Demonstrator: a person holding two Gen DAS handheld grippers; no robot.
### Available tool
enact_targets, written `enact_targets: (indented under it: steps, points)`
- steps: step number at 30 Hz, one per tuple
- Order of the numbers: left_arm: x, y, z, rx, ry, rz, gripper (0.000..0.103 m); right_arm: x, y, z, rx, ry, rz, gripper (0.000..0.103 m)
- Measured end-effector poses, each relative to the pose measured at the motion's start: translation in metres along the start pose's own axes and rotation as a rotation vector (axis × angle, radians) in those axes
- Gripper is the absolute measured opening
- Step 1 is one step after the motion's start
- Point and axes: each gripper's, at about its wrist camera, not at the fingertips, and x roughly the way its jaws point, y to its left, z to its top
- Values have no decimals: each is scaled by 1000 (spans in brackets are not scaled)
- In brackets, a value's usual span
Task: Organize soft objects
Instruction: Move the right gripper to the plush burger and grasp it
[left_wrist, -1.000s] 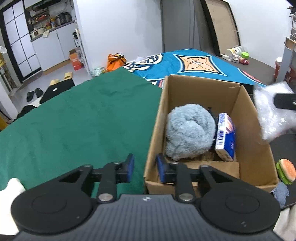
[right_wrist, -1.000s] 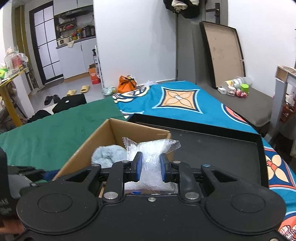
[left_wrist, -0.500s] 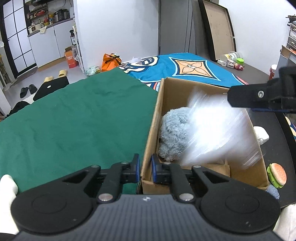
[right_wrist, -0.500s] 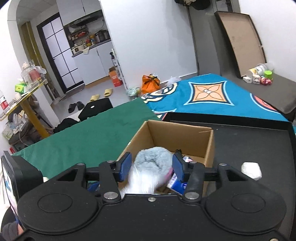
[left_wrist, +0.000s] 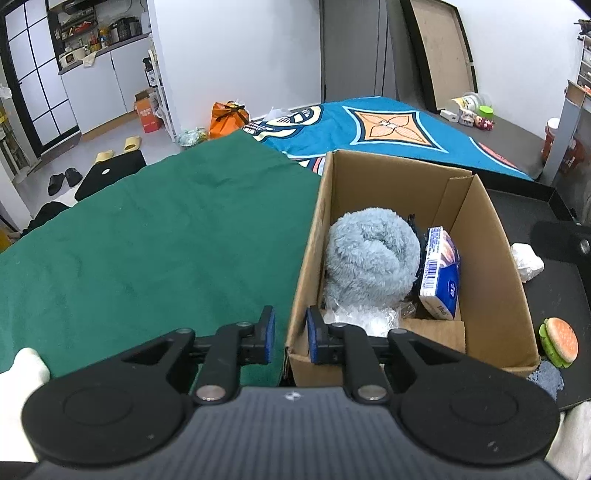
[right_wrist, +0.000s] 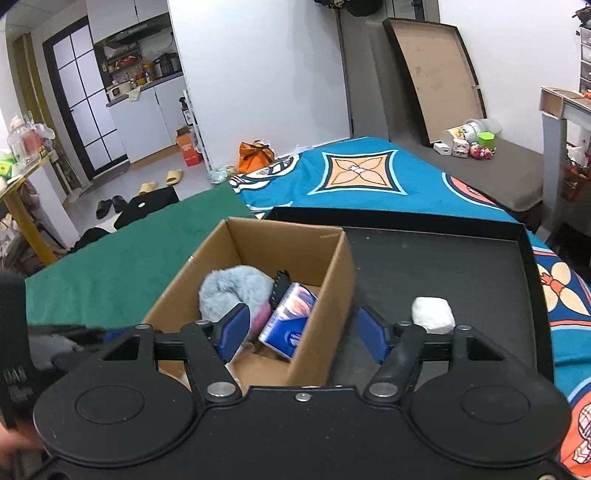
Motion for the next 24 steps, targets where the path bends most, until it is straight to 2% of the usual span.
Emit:
enact_targets:
  steps: [2, 7, 16, 21, 24]
  points:
    - [-1, -2, 2, 10, 9, 9, 20, 0, -5, -4, 12, 5, -3, 64]
    - [-6, -8, 2, 41, 17, 21, 36, 0, -20, -14, 42, 17, -19, 65]
    - [-12, -25, 3, 110, 26, 55, 54, -4, -44, -24, 88, 13, -46, 65]
    - [-13, -34, 4, 147, 40, 83, 59, -5, -61, -30, 127, 15, -64, 65]
    - [-12, -39, 5, 167, 51, 91, 60, -4, -73, -36, 152, 24, -79, 70]
